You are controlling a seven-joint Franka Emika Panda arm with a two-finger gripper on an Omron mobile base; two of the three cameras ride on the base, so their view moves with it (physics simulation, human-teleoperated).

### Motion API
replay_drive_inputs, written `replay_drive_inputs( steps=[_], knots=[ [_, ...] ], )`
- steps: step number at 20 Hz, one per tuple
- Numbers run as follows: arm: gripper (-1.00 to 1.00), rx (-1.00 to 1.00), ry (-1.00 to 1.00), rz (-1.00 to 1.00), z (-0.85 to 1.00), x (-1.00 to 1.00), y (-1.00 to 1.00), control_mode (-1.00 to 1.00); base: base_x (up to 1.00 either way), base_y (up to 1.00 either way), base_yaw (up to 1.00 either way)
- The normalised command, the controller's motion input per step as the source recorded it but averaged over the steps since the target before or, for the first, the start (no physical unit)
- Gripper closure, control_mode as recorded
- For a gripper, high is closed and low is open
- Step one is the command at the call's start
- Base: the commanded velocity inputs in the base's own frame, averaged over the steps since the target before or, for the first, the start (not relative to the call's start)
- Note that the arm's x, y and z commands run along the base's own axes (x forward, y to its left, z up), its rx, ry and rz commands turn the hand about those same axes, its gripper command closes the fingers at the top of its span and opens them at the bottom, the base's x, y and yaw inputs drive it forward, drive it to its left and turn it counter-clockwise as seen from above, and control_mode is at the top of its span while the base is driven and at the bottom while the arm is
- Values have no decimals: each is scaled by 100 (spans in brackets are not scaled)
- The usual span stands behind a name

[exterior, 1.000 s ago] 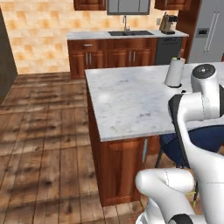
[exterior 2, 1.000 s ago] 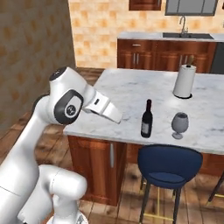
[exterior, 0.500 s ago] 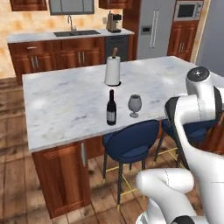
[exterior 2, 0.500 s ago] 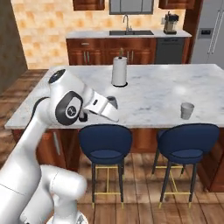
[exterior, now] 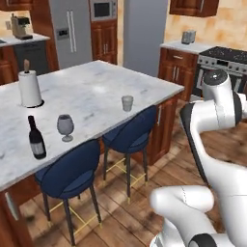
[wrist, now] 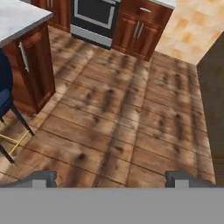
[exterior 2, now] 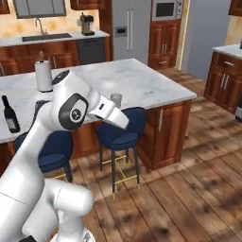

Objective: There is a wine glass and glass cup on the dining counter. Place the wine bottle next to the wine glass and the juice bottle next to the glass cup.

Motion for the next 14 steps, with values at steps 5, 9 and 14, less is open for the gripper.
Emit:
replay_drive_inputs(
  steps=[5,9,14],
  knots=[
    [-100,0,0,0,0,0,0,100,-3,-94,-57],
    [-100,0,0,0,0,0,0,100,6,-98,-49],
    [-100,0,0,0,0,0,0,100,50,-91,-43]
  ],
)
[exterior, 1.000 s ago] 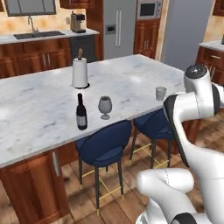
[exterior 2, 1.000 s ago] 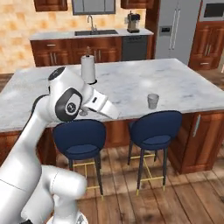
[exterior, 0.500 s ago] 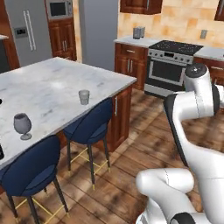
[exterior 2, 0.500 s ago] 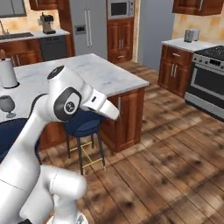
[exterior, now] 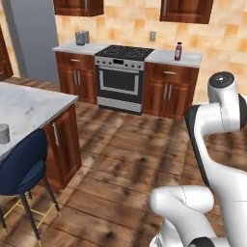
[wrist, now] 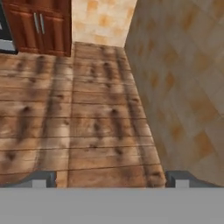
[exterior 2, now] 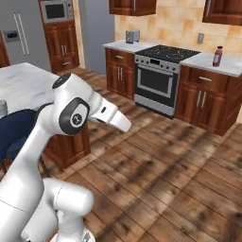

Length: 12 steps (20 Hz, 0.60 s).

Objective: There is a wine glass and glass cup on the dining counter. Place the wine bottle next to the wine glass and the juice bottle next to the glass cup.

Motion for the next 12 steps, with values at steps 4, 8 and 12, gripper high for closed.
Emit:
replay_drive_inputs(
  steps=[4,8,12],
  knots=[
    [-100,0,0,0,0,0,0,100,100,-68,-29],
    [-100,0,0,0,0,0,0,100,100,-51,-23],
    [-100,0,0,0,0,0,0,100,100,-20,-26]
  ],
)
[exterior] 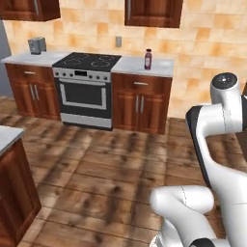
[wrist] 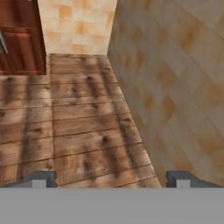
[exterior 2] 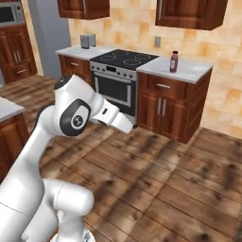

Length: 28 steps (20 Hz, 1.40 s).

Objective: There is a wine glass and glass cup on the dining counter. Place the wine bottle next to the wine glass and the juice bottle next to the glass cup.

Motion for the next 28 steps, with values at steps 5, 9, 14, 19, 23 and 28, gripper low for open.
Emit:
replay_drive_inputs(
  steps=[5,9,14,19,23,28],
  knots=[
    [-100,0,0,0,0,0,0,100,100,2,-26],
    [-100,0,0,0,0,0,0,100,100,17,-33],
    [-100,0,0,0,0,0,0,100,100,34,-31],
    [-100,0,0,0,0,0,0,100,100,50,-24],
    [-100,0,0,0,0,0,0,100,100,62,-20],
    [-100,0,0,0,0,0,0,100,100,43,-15]
  ],
)
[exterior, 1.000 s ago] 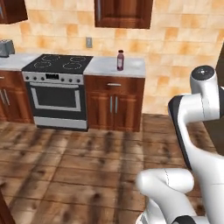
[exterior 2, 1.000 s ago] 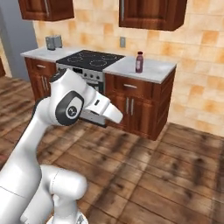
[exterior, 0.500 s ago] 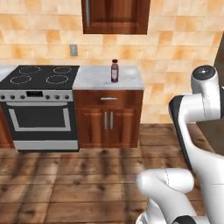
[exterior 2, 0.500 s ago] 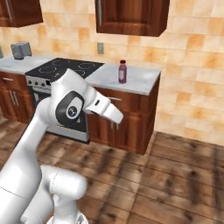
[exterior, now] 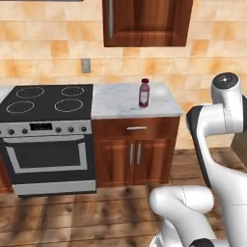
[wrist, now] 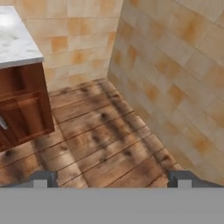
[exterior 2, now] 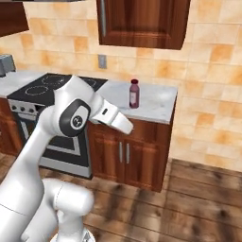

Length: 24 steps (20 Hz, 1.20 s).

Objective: There is a wine glass and glass cup on the dining counter. Place the wine bottle next to the wine glass and the juice bottle next to the glass cup.

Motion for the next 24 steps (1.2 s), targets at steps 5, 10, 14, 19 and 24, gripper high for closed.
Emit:
replay_drive_inputs(
  steps=[5,10,14,19,24],
  knots=[
    [-100,0,0,0,0,0,0,100,100,6,-7],
    [-100,0,0,0,0,0,0,100,100,0,-1],
    [-100,0,0,0,0,0,0,100,70,0,0],
    [-100,0,0,0,0,0,0,100,25,0,0],
    [-100,25,0,28,-31,-1,-6,-100,0,0,0]
  ],
)
